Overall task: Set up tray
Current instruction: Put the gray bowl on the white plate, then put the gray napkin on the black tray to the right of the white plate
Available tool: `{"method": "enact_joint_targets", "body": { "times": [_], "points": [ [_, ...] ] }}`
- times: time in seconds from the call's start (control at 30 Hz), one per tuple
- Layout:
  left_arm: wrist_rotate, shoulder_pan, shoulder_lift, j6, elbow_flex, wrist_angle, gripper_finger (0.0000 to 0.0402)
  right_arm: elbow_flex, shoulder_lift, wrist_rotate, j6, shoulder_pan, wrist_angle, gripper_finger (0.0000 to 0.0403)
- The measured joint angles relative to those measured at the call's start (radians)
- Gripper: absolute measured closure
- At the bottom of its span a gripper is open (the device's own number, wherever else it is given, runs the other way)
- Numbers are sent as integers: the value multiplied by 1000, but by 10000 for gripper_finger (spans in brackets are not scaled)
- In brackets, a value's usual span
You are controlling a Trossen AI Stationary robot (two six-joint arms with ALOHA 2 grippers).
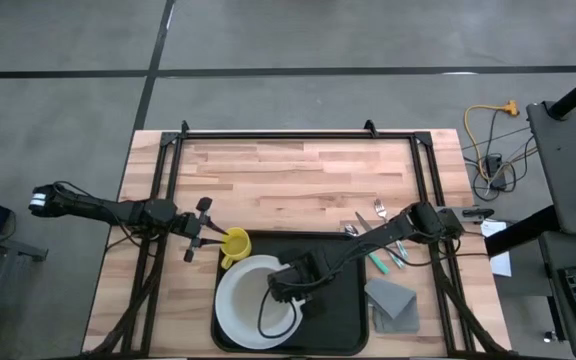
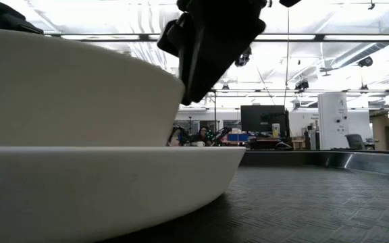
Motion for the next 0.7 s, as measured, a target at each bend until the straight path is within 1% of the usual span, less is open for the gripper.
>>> {"method": "enact_joint_targets", "body": {
  "times": [0.2, 0.37, 0.57, 0.7],
  "points": [
    [0, 0, 0, 0, 0, 0, 307, -2, 0, 0, -3, 0, 19, 326],
    [0, 0, 0, 0, 0, 0, 307, -3, 0, 0, 20, 0, -24, 331],
    [0, 0, 0, 0, 0, 0, 307, -4, -24, 8, 80, -4, -82, 324],
    [0, 0, 0, 0, 0, 0, 307, -9, -48, 10, 92, -7, -82, 319]
  ]
}}
